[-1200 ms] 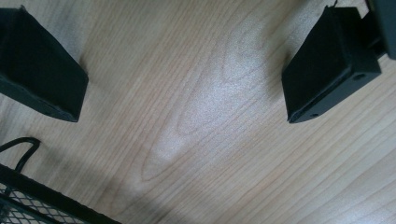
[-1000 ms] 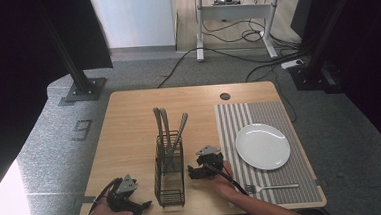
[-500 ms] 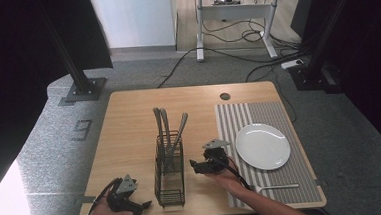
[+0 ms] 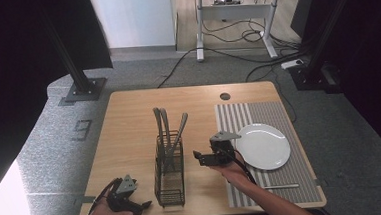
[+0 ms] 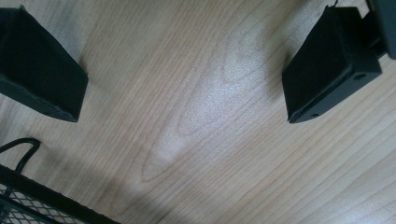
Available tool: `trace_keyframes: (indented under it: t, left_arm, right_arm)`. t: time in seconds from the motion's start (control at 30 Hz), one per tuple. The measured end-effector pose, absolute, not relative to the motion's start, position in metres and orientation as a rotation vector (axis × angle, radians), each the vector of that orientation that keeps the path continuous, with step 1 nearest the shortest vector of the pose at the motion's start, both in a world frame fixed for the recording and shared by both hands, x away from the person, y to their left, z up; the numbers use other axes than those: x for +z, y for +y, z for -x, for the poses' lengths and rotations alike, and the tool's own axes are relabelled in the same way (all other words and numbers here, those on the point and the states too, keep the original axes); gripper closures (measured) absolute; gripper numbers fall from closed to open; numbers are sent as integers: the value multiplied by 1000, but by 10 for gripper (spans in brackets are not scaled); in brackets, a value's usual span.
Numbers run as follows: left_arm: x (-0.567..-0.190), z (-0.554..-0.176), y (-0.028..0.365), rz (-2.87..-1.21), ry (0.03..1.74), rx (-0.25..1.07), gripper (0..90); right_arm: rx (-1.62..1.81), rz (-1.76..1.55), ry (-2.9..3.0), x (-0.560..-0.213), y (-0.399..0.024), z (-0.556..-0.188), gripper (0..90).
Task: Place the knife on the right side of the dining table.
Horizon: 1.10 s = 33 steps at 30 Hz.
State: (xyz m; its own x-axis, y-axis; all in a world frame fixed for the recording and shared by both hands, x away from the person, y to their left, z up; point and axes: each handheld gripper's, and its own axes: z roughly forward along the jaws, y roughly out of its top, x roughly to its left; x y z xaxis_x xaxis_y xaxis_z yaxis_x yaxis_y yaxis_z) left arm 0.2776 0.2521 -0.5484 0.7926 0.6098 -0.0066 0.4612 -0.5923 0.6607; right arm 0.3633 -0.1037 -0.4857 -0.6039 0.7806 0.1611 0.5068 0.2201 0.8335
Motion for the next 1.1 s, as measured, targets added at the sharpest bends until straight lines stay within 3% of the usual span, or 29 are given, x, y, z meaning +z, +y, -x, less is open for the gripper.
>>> trace_keyframes:
  t: [0.57, 0.8, 1.1]
  left_arm:
    - [-548, -278, 252, -2309, 790, 288, 1]
    - [-548, -278, 252, -2309, 789, 287, 0]
    - [-548, -277, 252, -2309, 790, 288, 0]
  right_arm:
    - [1432, -1221, 2153, -464, -116, -374, 223]
    - [1453, -1182, 2167, -457, -116, -380, 188]
    - [1557, -1179, 2150, -447, -111, -395, 252]
